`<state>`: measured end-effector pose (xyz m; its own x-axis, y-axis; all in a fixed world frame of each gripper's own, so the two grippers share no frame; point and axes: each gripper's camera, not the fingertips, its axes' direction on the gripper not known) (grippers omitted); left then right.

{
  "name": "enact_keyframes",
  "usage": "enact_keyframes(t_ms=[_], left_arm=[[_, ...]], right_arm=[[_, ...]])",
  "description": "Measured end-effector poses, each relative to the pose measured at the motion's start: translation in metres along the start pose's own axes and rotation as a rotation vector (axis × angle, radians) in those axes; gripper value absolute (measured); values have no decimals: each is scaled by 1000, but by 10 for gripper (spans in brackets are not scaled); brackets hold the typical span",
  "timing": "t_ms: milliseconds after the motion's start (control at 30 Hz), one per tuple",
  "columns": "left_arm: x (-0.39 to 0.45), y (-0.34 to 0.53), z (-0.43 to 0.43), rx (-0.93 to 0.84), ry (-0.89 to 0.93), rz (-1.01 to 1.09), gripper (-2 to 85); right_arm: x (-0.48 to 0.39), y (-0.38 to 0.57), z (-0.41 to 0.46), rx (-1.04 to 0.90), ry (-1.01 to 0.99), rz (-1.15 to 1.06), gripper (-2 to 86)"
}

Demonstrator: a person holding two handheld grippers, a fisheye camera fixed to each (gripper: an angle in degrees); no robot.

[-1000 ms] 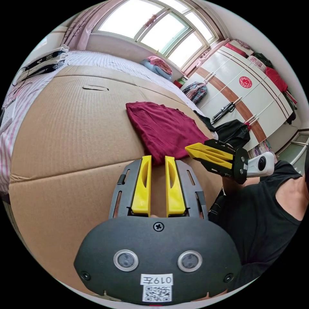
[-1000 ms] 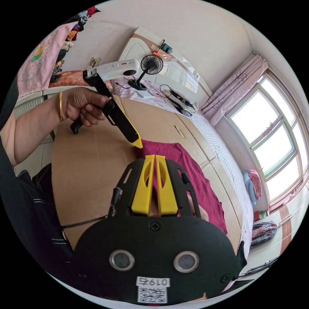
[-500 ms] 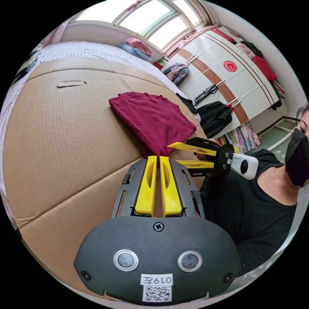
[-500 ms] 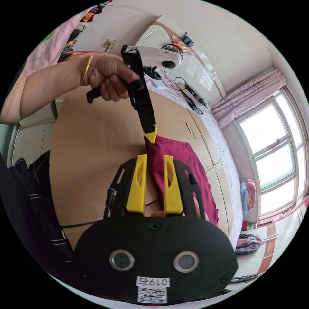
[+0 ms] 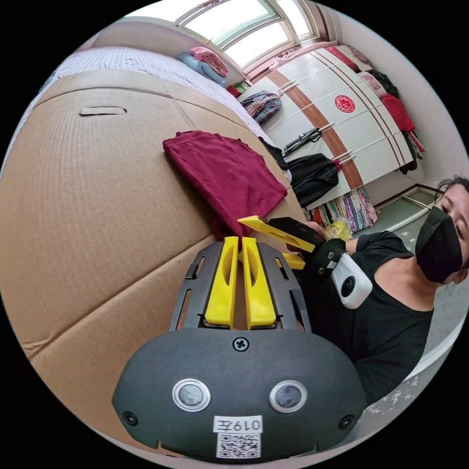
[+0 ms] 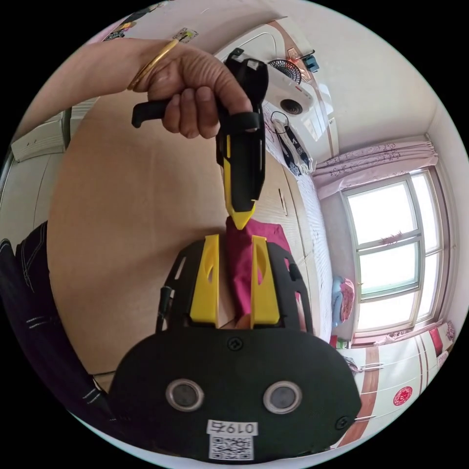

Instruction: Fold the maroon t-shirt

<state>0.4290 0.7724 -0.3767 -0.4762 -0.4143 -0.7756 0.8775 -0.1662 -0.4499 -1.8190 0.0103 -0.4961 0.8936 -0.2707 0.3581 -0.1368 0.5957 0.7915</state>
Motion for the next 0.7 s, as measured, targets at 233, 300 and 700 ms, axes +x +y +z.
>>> enact_keyframes(t_ms=[233,300,700], left_arm=[[-21,-19,-14,44,-35,-28,32],[-38,-29,-33,143,-74,-107,46],[-123,-177,-4,81,-195,-261,85]], right_arm=[[-17,27,42,-22,12,44,50],[-15,34,49,-18,-10,67,50],[-20,74,84,-23,11,89,50]])
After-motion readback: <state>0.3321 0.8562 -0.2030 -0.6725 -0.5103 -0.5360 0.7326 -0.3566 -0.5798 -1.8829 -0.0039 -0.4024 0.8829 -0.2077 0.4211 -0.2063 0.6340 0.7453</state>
